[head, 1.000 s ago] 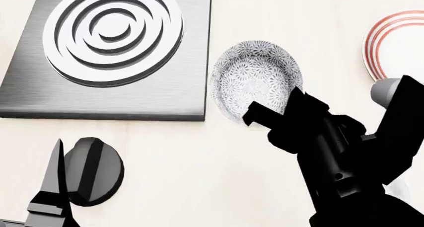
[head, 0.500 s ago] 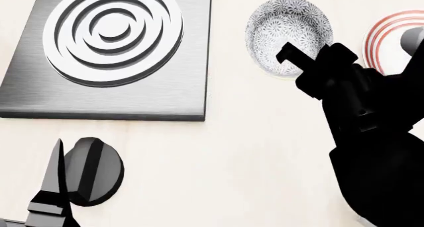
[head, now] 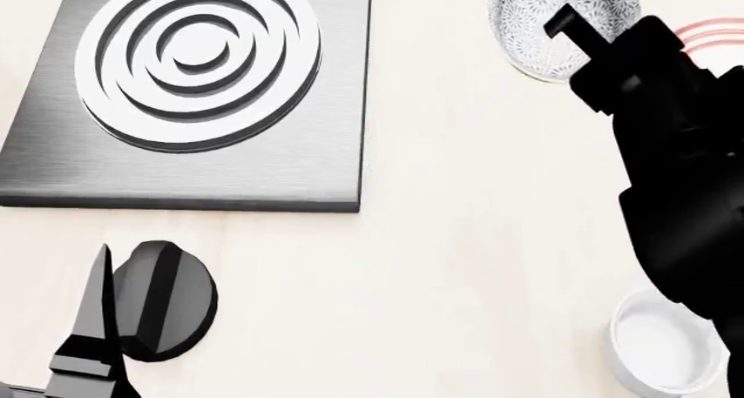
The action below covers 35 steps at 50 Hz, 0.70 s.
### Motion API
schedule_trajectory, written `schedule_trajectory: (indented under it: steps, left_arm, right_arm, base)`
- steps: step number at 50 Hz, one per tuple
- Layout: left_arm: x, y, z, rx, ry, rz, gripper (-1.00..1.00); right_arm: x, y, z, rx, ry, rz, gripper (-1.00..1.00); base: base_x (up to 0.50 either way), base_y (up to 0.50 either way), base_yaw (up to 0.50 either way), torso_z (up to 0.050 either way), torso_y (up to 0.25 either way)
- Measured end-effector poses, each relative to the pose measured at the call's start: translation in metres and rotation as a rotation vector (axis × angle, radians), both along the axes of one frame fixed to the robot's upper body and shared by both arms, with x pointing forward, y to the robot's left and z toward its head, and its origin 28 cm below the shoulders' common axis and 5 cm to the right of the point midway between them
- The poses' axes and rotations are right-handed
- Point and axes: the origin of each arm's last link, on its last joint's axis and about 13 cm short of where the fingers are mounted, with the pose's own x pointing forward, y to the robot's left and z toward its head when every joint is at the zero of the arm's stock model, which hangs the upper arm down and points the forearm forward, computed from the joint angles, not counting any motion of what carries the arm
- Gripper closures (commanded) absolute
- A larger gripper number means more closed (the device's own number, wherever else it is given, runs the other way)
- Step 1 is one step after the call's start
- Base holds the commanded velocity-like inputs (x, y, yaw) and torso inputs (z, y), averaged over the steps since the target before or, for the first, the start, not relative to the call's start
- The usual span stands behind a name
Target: Pick the akita bowl next to the ramekin and place it on the plate.
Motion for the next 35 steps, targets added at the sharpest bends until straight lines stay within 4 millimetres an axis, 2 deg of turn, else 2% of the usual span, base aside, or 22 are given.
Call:
schedule_trajectory:
  steps: [35]
  left_arm:
    - [0.0, 0.0, 0.0, 0.001, 0.003, -0.003, -1.0]
  right_arm:
    - [0.025, -0.029, 0.011, 0.071, 0.023, -0.141, 1.0]
  base:
    - [0.0, 0.0, 0.0, 0.0, 0.001]
